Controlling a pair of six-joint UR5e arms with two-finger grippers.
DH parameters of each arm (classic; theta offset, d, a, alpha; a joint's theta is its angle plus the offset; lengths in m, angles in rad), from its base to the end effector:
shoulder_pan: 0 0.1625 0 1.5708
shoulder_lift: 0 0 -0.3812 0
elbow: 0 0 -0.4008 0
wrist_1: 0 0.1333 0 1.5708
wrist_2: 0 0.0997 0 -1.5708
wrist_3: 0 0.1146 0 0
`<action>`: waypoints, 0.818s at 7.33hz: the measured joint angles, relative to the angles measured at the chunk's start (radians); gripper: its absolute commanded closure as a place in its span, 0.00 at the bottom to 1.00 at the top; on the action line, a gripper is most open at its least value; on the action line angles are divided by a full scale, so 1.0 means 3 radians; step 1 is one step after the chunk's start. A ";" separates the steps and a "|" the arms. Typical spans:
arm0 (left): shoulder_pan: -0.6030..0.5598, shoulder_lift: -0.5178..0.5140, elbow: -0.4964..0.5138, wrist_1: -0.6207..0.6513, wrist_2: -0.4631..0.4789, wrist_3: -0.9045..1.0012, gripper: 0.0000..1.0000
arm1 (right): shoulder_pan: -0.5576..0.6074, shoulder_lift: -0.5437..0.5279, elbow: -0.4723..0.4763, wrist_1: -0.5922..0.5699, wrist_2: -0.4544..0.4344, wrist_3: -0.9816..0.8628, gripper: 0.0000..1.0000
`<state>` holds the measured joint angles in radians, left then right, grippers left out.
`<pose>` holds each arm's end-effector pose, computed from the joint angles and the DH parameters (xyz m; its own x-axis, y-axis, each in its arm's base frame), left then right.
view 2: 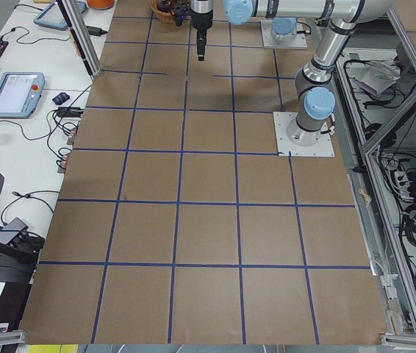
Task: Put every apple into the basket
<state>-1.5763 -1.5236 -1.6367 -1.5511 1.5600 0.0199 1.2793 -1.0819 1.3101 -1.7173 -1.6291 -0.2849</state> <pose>-0.1372 -0.4818 0.4213 -0.9996 0.0254 0.0108 0.0254 0.9997 -0.0012 -0.0682 -0.6680 0.2862 -0.9995 0.0027 0.0328 0.0058 0.9955 0.0946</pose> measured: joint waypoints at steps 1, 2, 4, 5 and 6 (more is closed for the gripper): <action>0.0001 -0.0004 0.0000 0.0000 -0.0004 0.0000 0.00 | 0.0172 -0.0199 0.0010 0.0266 0.0138 0.0166 0.00; 0.0002 -0.0008 0.0000 0.0002 -0.0008 0.0000 0.00 | 0.0407 -0.0354 0.0030 0.0415 0.0238 0.0478 0.00; 0.0003 -0.0025 0.0002 0.0016 -0.0011 -0.0001 0.00 | 0.0877 -0.0577 0.0105 0.0562 0.0347 0.0998 0.00; 0.0002 -0.0036 0.0006 0.0025 -0.0013 -0.0007 0.00 | 0.0977 -0.0683 0.0134 0.0694 0.0432 0.1094 0.00; 0.0000 -0.0047 0.0012 0.0030 -0.0015 -0.0014 0.00 | 0.1003 -0.0787 0.0153 0.0857 0.0475 0.1129 0.00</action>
<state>-1.5763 -1.5376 -1.6332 -1.5420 1.5557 0.0156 1.5802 -1.3180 1.3560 -1.4603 -1.4865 0.0538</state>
